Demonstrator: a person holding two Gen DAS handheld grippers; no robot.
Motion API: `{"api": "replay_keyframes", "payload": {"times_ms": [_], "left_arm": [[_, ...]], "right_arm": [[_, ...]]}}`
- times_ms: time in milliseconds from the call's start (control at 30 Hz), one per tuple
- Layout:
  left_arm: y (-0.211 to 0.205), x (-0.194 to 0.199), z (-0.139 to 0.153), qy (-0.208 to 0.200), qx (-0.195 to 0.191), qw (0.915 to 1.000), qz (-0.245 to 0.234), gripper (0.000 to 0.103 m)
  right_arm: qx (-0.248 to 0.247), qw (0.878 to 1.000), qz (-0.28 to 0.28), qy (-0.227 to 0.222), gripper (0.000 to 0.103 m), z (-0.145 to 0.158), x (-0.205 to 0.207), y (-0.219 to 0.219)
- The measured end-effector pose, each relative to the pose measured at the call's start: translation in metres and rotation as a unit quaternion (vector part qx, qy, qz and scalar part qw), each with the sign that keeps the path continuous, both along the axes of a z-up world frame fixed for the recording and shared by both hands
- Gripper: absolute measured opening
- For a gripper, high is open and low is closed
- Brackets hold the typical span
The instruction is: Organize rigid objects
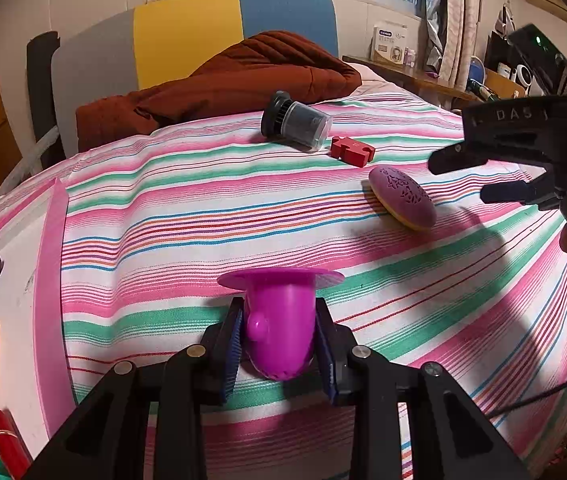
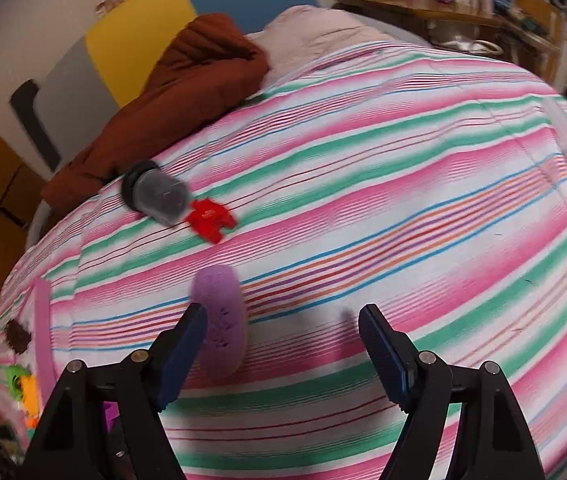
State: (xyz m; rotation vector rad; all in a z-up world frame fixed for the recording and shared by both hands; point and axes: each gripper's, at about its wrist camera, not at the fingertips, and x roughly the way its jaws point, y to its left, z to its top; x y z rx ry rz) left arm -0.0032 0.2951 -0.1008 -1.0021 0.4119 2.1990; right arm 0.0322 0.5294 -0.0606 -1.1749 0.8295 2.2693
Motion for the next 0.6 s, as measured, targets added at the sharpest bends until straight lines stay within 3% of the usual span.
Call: {"api": "replay_keyframes", "payload": {"times_ms": [200,333,433,467,600], "left_arm": [[0.0,0.002,0.0,0.006,-0.003,1.0,0.001,0.032],[0.0,0.002,0.0,0.006,-0.003,1.0,0.001,0.032],[-0.001,0.003,0.0,0.009,-0.003,1.0,0.002,0.032],[-0.001,0.003,0.0,0.011,-0.004,0.9999,0.002,0.032],[0.001,0.004,-0.001,0.014,-0.008,0.9999,0.002,0.032]], "right_arm": [[-0.009,0.998,0.062,-0.002,0.08,-0.005,-0.034,-0.015],[0.022,0.994,0.09,-0.051,0.08,-0.027,-0.059,-0.022],[0.114,0.981,0.134,-0.081,0.048,-0.027,-0.067,-0.041],[0.114,0.981,0.136,-0.08,0.044,-0.026,-0.067,-0.042],[0.105,0.981,0.14,-0.079,0.045,-0.025,-0.067,-0.041]]}}
